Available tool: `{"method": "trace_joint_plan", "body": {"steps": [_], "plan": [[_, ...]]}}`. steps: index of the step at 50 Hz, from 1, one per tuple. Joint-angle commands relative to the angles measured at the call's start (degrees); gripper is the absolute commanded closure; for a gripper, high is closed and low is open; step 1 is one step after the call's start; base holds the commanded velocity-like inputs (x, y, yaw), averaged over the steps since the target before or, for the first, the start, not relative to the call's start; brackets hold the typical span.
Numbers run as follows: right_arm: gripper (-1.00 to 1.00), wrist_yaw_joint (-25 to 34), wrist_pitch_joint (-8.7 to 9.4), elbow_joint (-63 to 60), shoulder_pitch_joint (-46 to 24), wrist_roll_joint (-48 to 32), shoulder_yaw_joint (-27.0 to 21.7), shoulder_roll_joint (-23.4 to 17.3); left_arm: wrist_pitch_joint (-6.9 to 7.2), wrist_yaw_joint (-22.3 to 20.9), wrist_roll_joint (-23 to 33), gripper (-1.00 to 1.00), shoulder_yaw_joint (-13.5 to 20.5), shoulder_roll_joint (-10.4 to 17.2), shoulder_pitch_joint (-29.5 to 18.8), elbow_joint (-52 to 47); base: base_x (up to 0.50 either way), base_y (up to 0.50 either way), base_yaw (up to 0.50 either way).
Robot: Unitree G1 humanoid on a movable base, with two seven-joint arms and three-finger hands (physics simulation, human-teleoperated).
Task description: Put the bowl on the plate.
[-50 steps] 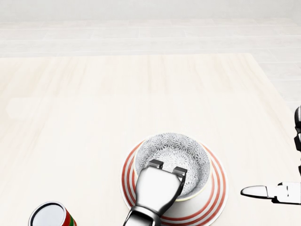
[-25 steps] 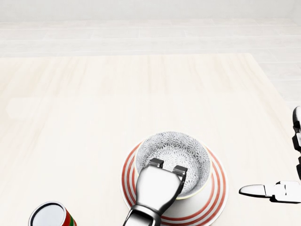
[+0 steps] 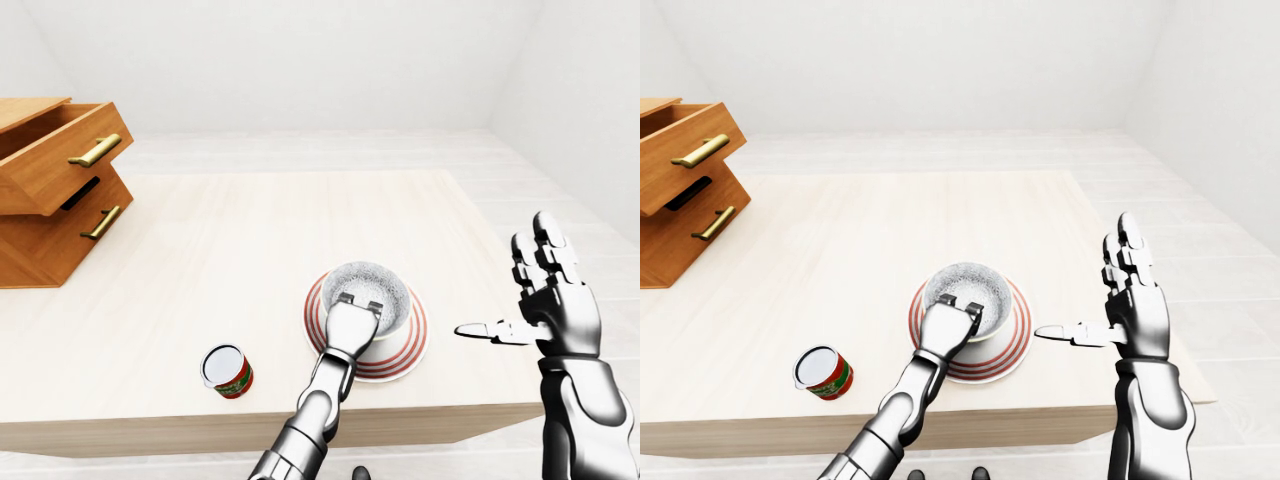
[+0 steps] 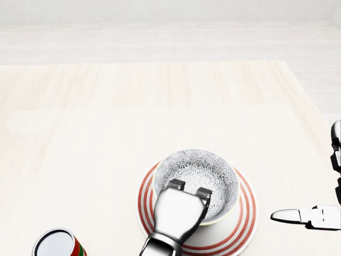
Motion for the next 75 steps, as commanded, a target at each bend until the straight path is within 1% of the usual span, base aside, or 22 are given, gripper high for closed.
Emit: {"method": "trace_joint_plan", "body": {"steps": [1, 4, 5, 6, 8, 9, 10, 11, 14, 15, 17, 20, 26, 28, 32, 33, 34, 37, 41, 42, 56, 75], "plan": [[-1.00, -0.12, 0.00, 0.90, -0.11, -0.28, 0.23, 0.01, -0.01, 0.30, -1.04, 1.00, 1.08, 0.64, 0.85, 0.82, 0.00, 0.00, 0.00], [-1.00, -0.09, 0.00, 0.47, -0.01, 0.02, 0.07, -0.07, -0.01, -0.17, -0.88, 0.98, 0.98, 0.83, 1.10, -0.15, 0.00, 0.00, 0.00], [-1.00, -0.05, 0.00, 0.37, 0.01, 0.15, -0.01, -0.09, -0.01, -0.45, -0.78, 0.89, 0.96, 1.00, 1.26, -0.60, 0.00, 0.00, 0.00], [-1.00, -0.05, 0.00, 0.36, 0.01, 0.15, -0.01, -0.10, -0.01, -0.48, -0.77, 0.89, 0.95, 1.01, 1.28, -0.65, 0.00, 0.00, 0.00], [-1.00, -0.14, 0.00, 0.93, -0.15, -0.19, 0.22, -0.08, -0.01, -0.27, -0.66, 0.65, 1.12, 1.24, 1.17, -0.46, 0.01, 0.00, 0.00], [-1.00, -0.14, 0.00, 0.95, -0.15, -0.19, 0.23, -0.09, -0.01, -0.25, -0.66, 0.65, 1.13, 1.23, 1.15, -0.43, 0.00, 0.00, 0.00], [-1.00, -0.22, 0.00, 1.14, -0.27, -0.25, 0.28, -0.11, -0.01, -0.12, -0.71, 0.57, 1.18, 1.19, 1.09, -0.34, 0.00, 0.00, 0.00], [-1.00, -0.22, 0.00, 1.16, -0.30, -0.19, 0.34, -0.12, -0.01, 0.07, -0.75, 0.44, 1.14, 1.19, 1.17, -0.26, 0.00, 0.00, 0.00], [-1.00, -0.26, 0.00, 1.12, -0.20, -0.22, 0.49, -0.02, -0.01, 0.06, -0.72, 0.36, 1.02, 1.19, 1.40, -0.55, 0.00, 0.00, 0.00], [-1.00, -0.36, 0.00, 1.18, 0.00, -0.67, 0.89, 0.15, -0.01, -0.11, -0.49, 0.19, 0.71, 1.21, 1.87, -1.16, 0.00, 0.00, 0.00], [-1.00, -0.35, 0.00, 1.09, 0.06, -0.70, 0.95, 0.15, -0.01, -0.22, -0.27, 0.16, 0.53, 1.29, 2.08, -1.48, 0.00, 0.00, 0.00], [-1.00, -0.28, 0.00, 0.60, 0.06, -0.40, 0.73, 0.04, -0.01, -0.86, -0.02, 0.03, 0.20, 1.42, 2.68, -2.83, 0.00, 0.00, 0.00], [-1.00, -0.69, 0.00, 1.61, -0.56, -0.69, 1.06, -0.13, -0.01, -0.60, 0.35, -0.32, -0.38, 1.26, 3.35, -3.17, 0.00, 0.00, 0.00], [-1.00, -0.69, 0.00, 1.36, -0.43, -0.59, 1.06, -0.13, -0.01, -0.92, 0.40, -0.34, -0.55, 1.25, 3.58, -3.73, 0.00, 0.00, 0.00], [-1.00, -0.65, 0.00, 0.73, -0.29, -0.40, 0.86, -0.22, -0.01, -1.21, 0.58, -0.50, -0.66, 1.30, 3.63, -4.03, 0.00, 0.00, 0.00], [-1.00, -0.64, 0.00, 0.72, -0.29, -0.40, 0.86, -0.22, -0.01, -1.21, 0.58, -0.50, -0.65, 1.29, 3.62, -4.02, 0.00, 0.00, 0.00], [-1.00, -0.68, 0.00, 0.71, -0.36, -0.36, 0.75, -0.26, -0.01, -1.09, 0.51, -0.58, -0.62, 1.28, 3.58, -4.02, 0.00, 0.00, 0.00], [-1.00, -0.69, 0.00, 0.73, -0.42, -0.28, 0.68, -0.27, -0.01, -0.97, 0.47, -0.65, -0.56, 1.27, 3.51, -3.87, 0.00, 0.00, 0.00], [-1.00, -0.80, 0.00, 0.89, -0.29, -0.74, 0.98, -0.15, -0.01, -0.55, 0.55, -0.97, -0.46, 1.38, 3.38, -3.30, 0.00, 0.00, 0.00], [-1.00, -0.79, 0.00, 0.86, -0.28, -0.73, 0.97, -0.14, -0.01, -0.62, 0.54, -1.00, -0.42, 1.38, 3.35, -3.24, 0.00, 0.00, 0.00], [-1.00, -0.76, 0.00, 0.15, -0.27, -0.44, 0.61, -0.16, -0.01, -2.78, 0.80, -1.00, -1.53, 1.71, 5.43, -7.78, 0.00, 0.00, 0.00], [-1.00, -0.49, 0.00, 0.76, -0.26, -0.16, 0.08, -0.06, -0.01, -7.14, 0.99, -1.00, -3.04, 3.76, 9.23, -17.27, 0.00, 0.00, 0.00]]}}
